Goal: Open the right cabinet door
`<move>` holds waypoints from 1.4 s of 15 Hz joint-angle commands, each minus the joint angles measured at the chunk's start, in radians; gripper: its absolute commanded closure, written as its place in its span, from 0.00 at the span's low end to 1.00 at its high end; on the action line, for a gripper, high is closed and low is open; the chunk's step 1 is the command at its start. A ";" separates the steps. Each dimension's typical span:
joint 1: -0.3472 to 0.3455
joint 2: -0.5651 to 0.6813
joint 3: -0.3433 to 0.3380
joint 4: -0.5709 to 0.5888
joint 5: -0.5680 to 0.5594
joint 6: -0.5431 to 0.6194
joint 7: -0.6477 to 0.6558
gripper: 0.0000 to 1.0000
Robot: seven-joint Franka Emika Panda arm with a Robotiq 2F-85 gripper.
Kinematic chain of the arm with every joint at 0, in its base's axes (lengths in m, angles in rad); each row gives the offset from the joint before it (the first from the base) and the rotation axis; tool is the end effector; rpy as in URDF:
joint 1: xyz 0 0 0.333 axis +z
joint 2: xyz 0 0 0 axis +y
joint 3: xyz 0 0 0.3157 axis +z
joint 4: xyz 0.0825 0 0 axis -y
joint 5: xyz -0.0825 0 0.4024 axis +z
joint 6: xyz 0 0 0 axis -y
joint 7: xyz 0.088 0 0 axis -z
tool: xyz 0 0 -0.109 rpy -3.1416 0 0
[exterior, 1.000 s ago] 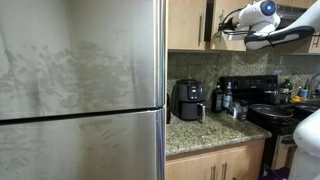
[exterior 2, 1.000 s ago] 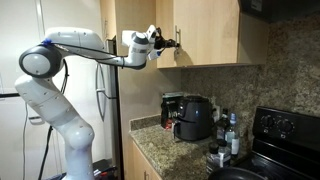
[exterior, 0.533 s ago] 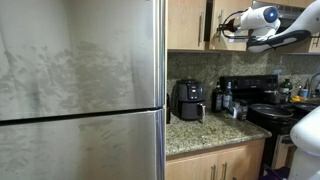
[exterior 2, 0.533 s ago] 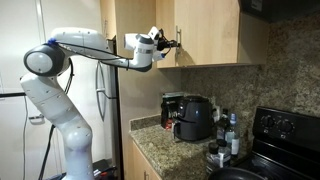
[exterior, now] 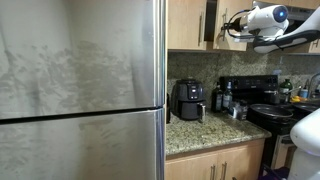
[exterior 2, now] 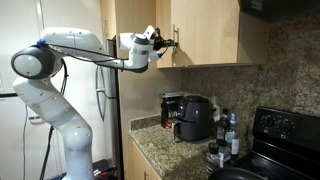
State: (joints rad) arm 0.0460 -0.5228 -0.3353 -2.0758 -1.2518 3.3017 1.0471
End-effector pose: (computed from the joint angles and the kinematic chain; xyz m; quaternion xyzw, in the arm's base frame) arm 0.4122 -0.0760 0.7721 0.6824 -0.0206 0.7287 0.0541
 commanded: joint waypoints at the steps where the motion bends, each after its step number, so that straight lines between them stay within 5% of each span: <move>1: -0.120 0.016 0.036 0.074 -0.010 -0.035 0.016 1.00; 2: -0.143 0.037 0.063 0.097 -0.007 -0.035 0.029 1.00; 3: -0.035 0.011 0.036 0.008 0.002 -0.003 0.011 0.99; 9: -0.095 0.016 0.069 0.008 -0.001 -0.053 0.027 1.00; 12: -0.086 -0.109 0.007 -0.095 -0.009 -0.129 -0.011 1.00; 16: -0.075 -0.264 0.018 -0.204 -0.002 -0.214 -0.037 1.00; 18: -0.039 -0.353 0.011 -0.251 0.032 -0.303 -0.095 1.00; 19: -0.110 -0.387 0.052 -0.292 0.164 -0.302 -0.205 1.00; 21: -0.119 -0.477 0.051 -0.331 0.291 -0.376 -0.336 1.00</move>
State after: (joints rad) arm 0.0013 -0.8472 -0.2790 -2.3000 -1.1158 3.0440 0.8841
